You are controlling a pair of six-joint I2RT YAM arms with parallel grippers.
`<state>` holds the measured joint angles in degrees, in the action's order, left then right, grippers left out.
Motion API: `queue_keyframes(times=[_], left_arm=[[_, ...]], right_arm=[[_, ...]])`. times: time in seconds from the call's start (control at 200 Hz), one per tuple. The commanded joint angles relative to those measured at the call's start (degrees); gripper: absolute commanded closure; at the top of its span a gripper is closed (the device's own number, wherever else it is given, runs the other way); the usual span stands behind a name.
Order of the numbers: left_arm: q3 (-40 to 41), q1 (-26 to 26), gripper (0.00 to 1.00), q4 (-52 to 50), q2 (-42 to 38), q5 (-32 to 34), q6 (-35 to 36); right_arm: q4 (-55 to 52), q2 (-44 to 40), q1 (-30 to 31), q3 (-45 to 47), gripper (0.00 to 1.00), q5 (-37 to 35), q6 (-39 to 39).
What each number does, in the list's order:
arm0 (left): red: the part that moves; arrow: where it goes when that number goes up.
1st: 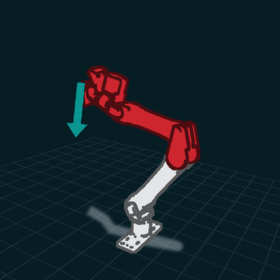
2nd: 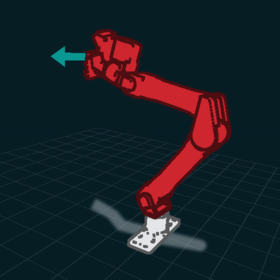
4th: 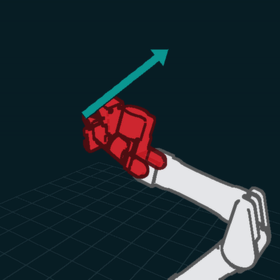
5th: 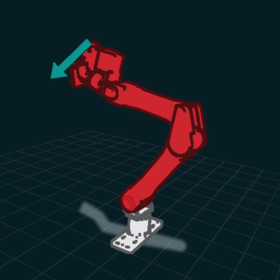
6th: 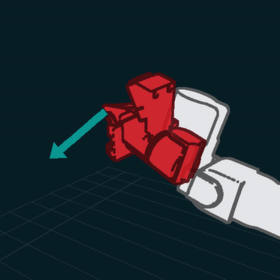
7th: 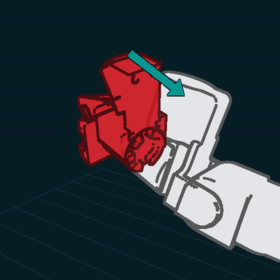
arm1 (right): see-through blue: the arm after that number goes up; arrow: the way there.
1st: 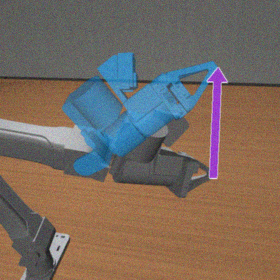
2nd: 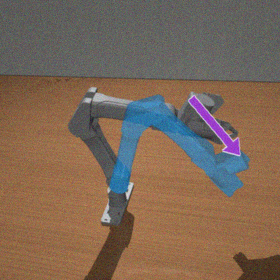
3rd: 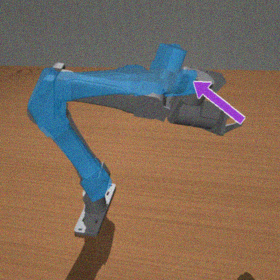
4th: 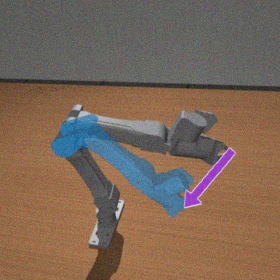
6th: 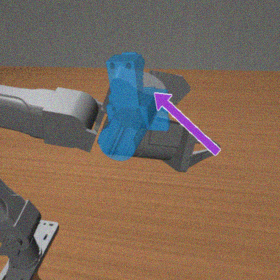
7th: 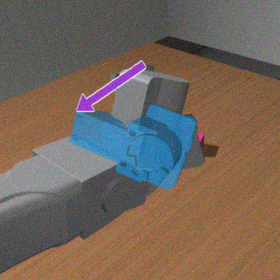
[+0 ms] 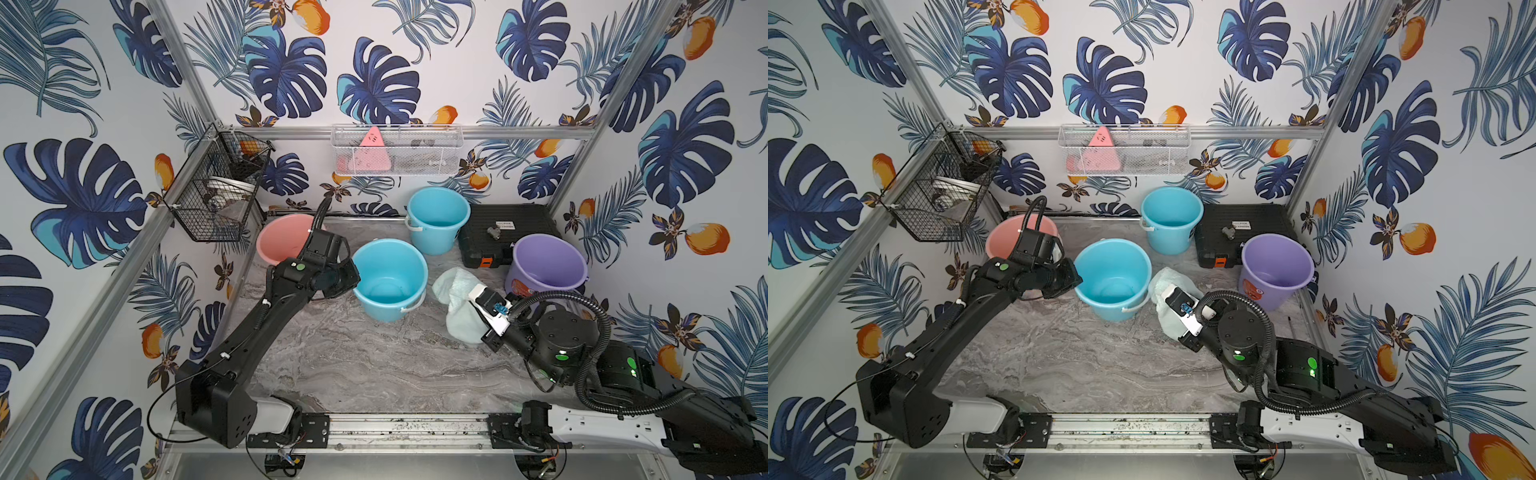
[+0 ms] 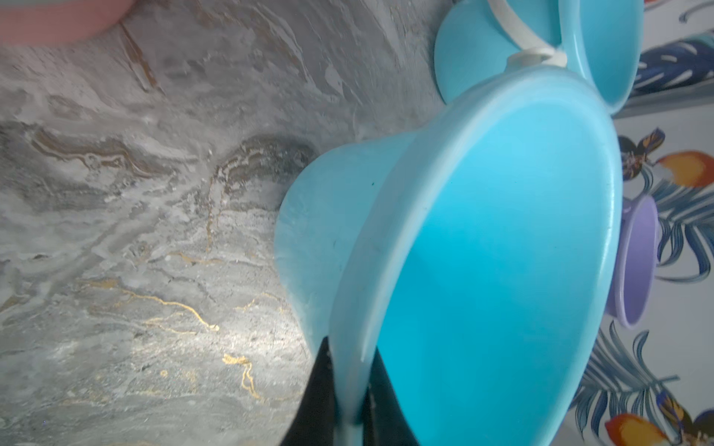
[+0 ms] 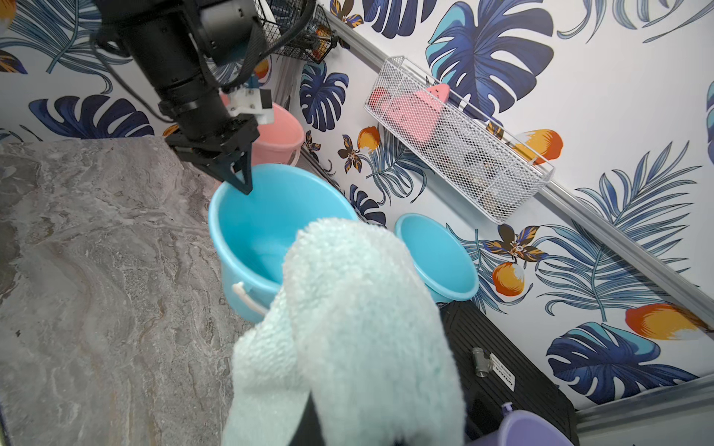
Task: Wipe the inside of the bucket with a cloth
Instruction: Pick up the bucket from the center of the board.
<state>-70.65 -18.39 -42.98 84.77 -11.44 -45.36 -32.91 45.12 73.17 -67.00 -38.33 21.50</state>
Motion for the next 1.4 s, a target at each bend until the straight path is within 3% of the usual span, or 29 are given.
queue_keyframes(times=[0.0, 0.265, 0.41, 0.61, 0.761, 0.976, 1.141, 1.396], left_arm=[[3.4, -1.6, 1.0, 1.9, -3.1, -4.3, 4.2], [5.3, -7.0, 1.0, -8.1, -5.2, -0.5, 11.6], [1.9, -8.5, 0.9, -13.0, -2.2, 2.6, 14.7], [-0.8, -10.0, 0.84, -17.2, 2.2, 4.3, 18.7], [-1.1, -10.2, 0.78, -18.1, 3.4, 5.3, 20.0], [-0.6, -10.7, 0.76, -16.9, 3.9, 3.7, 19.5], [0.1, -11.4, 0.81, -16.2, 4.0, 4.7, 19.3], [-1.2, -12.3, 1.0, -16.5, 2.2, 7.5, 18.0]], right_arm=[[-0.4, 0.3, 0.1, -0.9, 1.0, -0.4, -0.3], [-0.8, 2.8, 0.1, -1.3, 1.0, 1.0, -1.1], [0.9, 4.0, 0.1, -0.8, 1.0, 2.6, -1.5], [3.6, 4.9, 0.1, 0.3, 1.0, 4.5, -1.9], [4.5, 6.0, 0.2, 0.9, 1.0, 5.9, -2.8], [5.4, 7.1, 0.2, 0.8, 1.0, 6.7, -2.5], [6.2, 7.7, 0.2, 1.0, 1.0, 7.1, -2.3], [6.2, 8.8, 0.1, -1.2, 1.0, 9.3, -2.4]])
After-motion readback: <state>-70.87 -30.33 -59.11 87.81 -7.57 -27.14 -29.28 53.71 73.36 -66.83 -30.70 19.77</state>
